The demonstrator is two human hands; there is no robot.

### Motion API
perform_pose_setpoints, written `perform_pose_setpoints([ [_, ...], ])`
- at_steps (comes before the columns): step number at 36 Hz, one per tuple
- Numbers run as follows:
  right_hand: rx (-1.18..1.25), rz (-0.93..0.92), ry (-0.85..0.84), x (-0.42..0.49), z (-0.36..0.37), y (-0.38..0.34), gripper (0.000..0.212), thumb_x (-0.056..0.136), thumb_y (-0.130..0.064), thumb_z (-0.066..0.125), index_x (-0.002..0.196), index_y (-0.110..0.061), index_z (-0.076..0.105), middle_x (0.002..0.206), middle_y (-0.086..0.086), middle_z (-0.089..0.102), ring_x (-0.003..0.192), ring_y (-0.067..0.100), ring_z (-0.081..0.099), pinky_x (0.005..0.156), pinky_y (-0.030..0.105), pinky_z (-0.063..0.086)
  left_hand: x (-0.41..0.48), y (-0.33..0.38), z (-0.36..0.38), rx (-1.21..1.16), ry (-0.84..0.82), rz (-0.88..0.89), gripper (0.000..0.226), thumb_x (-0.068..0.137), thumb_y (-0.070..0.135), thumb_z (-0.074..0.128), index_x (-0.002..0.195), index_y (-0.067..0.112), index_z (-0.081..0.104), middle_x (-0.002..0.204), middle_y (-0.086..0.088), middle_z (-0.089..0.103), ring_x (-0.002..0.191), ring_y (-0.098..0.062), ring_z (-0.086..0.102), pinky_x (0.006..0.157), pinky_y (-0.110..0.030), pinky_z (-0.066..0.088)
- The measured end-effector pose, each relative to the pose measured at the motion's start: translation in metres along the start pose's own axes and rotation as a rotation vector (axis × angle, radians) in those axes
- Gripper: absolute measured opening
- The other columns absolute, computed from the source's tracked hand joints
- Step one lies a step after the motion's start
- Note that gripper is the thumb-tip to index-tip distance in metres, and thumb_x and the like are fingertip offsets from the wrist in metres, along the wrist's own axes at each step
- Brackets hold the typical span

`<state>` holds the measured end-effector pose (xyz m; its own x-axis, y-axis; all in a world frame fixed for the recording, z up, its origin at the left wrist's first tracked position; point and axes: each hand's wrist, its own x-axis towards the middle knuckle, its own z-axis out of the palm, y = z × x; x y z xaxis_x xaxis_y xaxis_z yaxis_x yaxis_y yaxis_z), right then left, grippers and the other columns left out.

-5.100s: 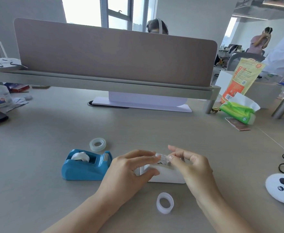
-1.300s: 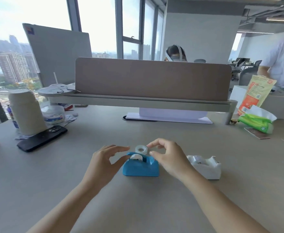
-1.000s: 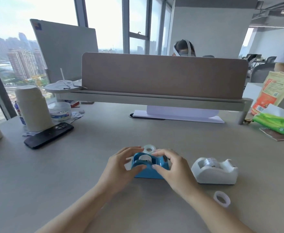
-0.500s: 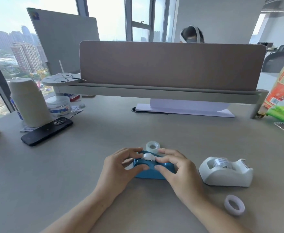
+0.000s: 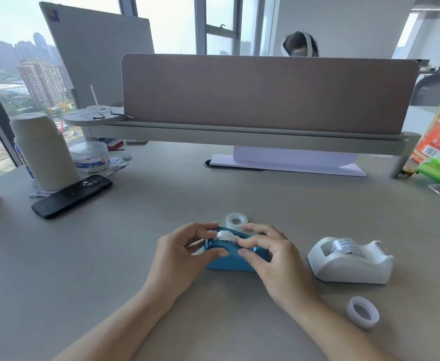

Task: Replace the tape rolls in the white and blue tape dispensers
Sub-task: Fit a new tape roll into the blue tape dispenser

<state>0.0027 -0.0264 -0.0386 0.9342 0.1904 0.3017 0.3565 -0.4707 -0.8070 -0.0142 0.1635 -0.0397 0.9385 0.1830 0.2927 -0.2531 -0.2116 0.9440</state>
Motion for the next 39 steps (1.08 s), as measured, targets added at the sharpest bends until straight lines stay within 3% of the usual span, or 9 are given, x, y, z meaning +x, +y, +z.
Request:
perform_pose_setpoints([
  [6,0.001,-0.029,0.063,0.0,0.004,0.005,0.016,0.081,-0.021,0.079,0.092,-0.032,0.081,0.119,-0.027,0.065,0.116,0.002,0.057,0.102,0.032,0.045,-0.003,0.002,-0.002,0.02,-0.015,0.023,0.03,0.065,0.002,0.089,0.084,0.021,0.074,0.106,0.006,0.078,0.103,-0.005,0.074,0.093,-0.026,0.057],
  [9,0.0,-0.026,0.091,-0.001,0.005,0.004,0.018,0.084,-0.024,0.076,0.093,-0.039,0.079,0.122,-0.031,0.064,0.12,0.002,0.054,0.105,0.039,0.042,-0.003,0.002,-0.002,0.029,-0.028,0.041,0.027,0.07,0.001,0.086,0.09,0.016,0.077,0.106,0.006,0.079,0.106,-0.002,0.072,0.097,-0.02,0.054],
  [14,0.002,-0.04,0.109,-0.001,0.005,0.0,0.022,0.086,-0.024,0.074,0.094,-0.044,0.077,0.123,-0.034,0.062,0.123,-0.002,0.051,0.109,0.039,0.039,-0.001,0.0,-0.003,0.003,-0.04,0.02,0.021,0.076,-0.001,0.08,0.09,0.014,0.079,0.1,0.013,0.08,0.108,-0.001,0.071,0.097,-0.015,0.052],
  [21,0.007,-0.062,0.137,-0.002,0.006,-0.007,0.025,0.085,-0.023,0.075,0.092,-0.047,0.076,0.115,-0.042,0.056,0.124,-0.009,0.05,0.111,0.041,0.037,0.002,0.002,-0.002,-0.007,0.006,0.02,0.014,0.083,-0.002,0.074,0.09,0.007,0.081,0.099,0.005,0.081,0.102,-0.002,0.073,0.086,-0.008,0.052],
  [25,-0.02,-0.071,0.143,-0.002,0.006,-0.007,0.024,0.084,-0.024,0.076,0.093,-0.046,0.077,0.117,-0.04,0.057,0.124,-0.012,0.049,0.113,0.038,0.031,0.002,0.003,-0.002,0.011,0.024,0.003,0.014,0.082,0.001,0.075,0.089,0.011,0.082,0.1,0.006,0.08,0.101,-0.003,0.074,0.088,-0.011,0.053],
  [31,-0.029,-0.068,0.153,-0.002,0.007,-0.008,0.021,0.084,-0.027,0.075,0.093,-0.046,0.076,0.118,-0.033,0.065,0.125,-0.01,0.047,0.109,0.022,0.021,0.001,0.01,0.0,0.081,0.054,0.013,0.017,0.082,0.006,0.076,0.087,0.021,0.083,0.095,0.014,0.08,0.094,0.002,0.074,0.088,-0.012,0.054],
  [35,0.006,-0.101,0.19,-0.005,0.008,-0.01,0.024,0.085,-0.027,0.074,0.096,-0.048,0.074,0.114,-0.033,0.068,0.126,-0.013,0.048,0.113,0.028,0.019,-0.002,0.016,0.001,0.014,0.089,0.009,0.018,0.084,0.005,0.075,0.088,0.02,0.082,0.093,0.013,0.081,0.095,-0.001,0.075,0.087,-0.014,0.055],
  [39,0.004,-0.173,0.3,-0.01,0.008,-0.017,0.031,0.083,-0.026,0.075,0.101,-0.051,0.069,0.102,-0.052,0.059,0.121,-0.028,0.036,0.108,0.026,0.022,-0.007,0.024,0.003,-0.064,0.085,0.018,0.017,0.083,-0.001,0.073,0.087,0.015,0.08,0.093,0.006,0.082,0.097,-0.01,0.076,0.091,-0.025,0.057],
])
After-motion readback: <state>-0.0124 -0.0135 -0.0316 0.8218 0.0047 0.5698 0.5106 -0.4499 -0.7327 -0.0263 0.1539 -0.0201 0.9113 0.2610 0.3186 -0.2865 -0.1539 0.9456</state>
